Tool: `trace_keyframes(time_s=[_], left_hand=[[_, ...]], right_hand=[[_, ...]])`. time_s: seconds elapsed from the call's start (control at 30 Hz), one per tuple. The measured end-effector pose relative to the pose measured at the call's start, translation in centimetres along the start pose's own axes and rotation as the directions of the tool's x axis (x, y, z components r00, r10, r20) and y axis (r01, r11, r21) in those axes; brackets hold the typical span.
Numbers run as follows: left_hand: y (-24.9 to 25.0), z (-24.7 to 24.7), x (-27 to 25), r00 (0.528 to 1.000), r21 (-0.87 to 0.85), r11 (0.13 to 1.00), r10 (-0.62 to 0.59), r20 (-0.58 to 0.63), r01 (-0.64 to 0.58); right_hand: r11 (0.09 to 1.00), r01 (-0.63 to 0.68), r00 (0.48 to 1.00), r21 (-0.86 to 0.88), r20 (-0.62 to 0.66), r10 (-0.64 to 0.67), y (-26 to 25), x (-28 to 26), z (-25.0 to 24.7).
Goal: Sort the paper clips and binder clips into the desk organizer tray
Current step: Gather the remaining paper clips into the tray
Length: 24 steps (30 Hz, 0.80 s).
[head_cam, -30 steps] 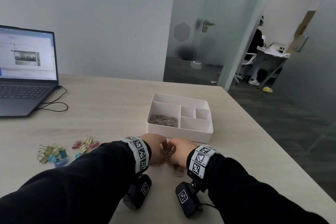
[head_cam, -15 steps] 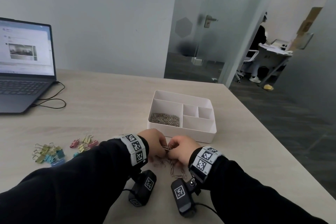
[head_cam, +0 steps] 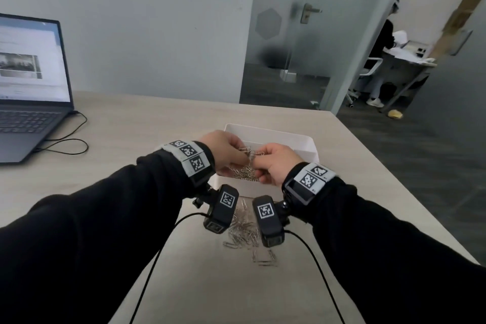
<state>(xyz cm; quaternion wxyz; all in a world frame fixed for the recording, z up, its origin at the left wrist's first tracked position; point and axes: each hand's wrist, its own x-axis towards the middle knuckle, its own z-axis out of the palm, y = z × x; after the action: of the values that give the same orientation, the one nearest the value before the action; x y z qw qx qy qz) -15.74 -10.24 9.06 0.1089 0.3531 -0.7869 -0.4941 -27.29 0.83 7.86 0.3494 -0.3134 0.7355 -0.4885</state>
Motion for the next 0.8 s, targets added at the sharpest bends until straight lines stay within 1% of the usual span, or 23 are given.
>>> trace_keyframes(time_s=[0.13,0.27,0.37,0.43,0.5,0.57,0.67,0.73,0.8], left_hand=[[0.5,-0.3,0.8,0.997,0.023,1.000,0.020,-0.078,-0.018],[-0.5,-0.1,0.1,0.994,0.096,0.994,0.052,-0.092,-0.043],[-1.3,0.0,-1.0,0.991,0.157,0.983,0.110,-0.081,-0.096],[-1.5,0.1,-2.2,0.981,0.179,0.973,0.163,-0.102,-0.143],[-1.7,0.2,-3.5,0.974,0.186,0.970,0.184,-0.132,-0.158],[-2.1,0.6,-4.7,0.982,0.222,0.966,0.156,-0.102,-0.131],[-2.7,1.4,-6.2,0.997,0.332,0.940,0.076,0.002,-0.073],[-3.1,2.2,-6.8,0.999,0.411,0.911,0.038,0.018,-0.042],[-3.4,3.0,-7.1,1.000,0.427,0.904,0.018,0.019,-0.024]], right_hand=[[0.993,0.069,0.996,-0.100,-0.057,-0.075,-0.6,1.2,0.1],[0.966,0.146,0.987,-0.215,-0.037,-0.158,0.2,0.7,0.3],[0.957,0.172,0.983,-0.232,-0.023,-0.183,0.5,-0.7,-0.1],[0.957,0.188,0.979,-0.223,-0.037,-0.201,0.9,-1.7,-0.6],[0.951,0.210,0.972,-0.229,-0.055,-0.228,1.4,-2.9,-1.2],[0.946,0.218,0.971,-0.241,-0.043,-0.235,2.1,-4.3,-1.7],[0.932,0.201,0.978,-0.302,0.009,-0.208,3.4,-6.4,-2.1],[0.894,0.193,0.980,-0.405,0.040,-0.194,4.3,-7.2,-2.2],[0.842,0.174,0.985,-0.510,0.077,-0.156,5.2,-7.6,-2.0]])
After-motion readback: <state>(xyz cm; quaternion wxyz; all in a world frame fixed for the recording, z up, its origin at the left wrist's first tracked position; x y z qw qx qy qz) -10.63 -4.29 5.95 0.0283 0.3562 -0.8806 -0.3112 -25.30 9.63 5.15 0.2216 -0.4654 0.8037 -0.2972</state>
